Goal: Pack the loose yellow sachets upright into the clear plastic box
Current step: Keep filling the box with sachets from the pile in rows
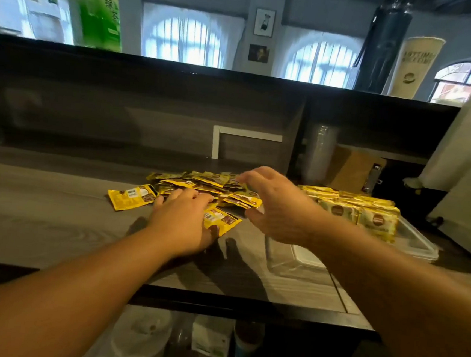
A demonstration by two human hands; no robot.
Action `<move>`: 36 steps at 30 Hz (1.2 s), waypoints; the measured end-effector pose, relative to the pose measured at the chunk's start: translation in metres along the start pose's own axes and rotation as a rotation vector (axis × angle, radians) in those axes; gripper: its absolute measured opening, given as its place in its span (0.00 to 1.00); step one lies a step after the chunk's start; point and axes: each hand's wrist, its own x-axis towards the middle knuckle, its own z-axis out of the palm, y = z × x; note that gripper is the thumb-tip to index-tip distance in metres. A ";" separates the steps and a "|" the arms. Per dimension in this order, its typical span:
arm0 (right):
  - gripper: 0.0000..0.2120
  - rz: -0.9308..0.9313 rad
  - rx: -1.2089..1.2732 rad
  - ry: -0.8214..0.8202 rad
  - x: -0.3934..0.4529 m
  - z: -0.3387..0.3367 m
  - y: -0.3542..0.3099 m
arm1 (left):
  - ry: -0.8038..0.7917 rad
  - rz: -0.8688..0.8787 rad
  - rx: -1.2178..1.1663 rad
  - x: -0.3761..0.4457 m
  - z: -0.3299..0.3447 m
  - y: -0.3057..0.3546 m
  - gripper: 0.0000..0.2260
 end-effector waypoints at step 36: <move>0.14 0.271 0.312 0.334 -0.002 0.086 -0.023 | 0.464 -0.634 -1.439 -0.031 0.006 -0.017 0.07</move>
